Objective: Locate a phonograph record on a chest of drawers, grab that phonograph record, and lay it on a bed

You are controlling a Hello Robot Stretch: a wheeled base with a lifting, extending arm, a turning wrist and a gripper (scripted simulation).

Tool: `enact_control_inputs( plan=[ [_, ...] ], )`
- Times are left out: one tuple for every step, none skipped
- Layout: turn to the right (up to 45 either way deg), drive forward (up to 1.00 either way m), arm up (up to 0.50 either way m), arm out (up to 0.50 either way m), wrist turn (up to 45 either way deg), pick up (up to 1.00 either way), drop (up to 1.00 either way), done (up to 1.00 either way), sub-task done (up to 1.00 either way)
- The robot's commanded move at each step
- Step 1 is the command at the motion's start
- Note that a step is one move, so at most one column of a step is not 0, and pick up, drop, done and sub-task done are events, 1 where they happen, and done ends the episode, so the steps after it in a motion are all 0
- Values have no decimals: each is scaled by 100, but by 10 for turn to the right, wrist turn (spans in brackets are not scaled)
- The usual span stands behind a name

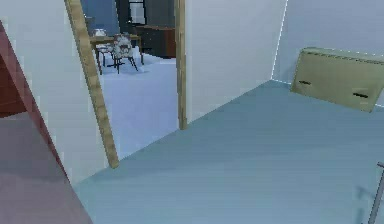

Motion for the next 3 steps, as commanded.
enact_control_inputs(
  plan=[
    [-60, 0, 0, 0, 0, 0, 0, 0, 0],
    [0, 100, 0, 0, 0, 0, 0, 0, 0],
    [-30, 0, 0, 0, 0, 0, 0, 0, 0]
  ],
)
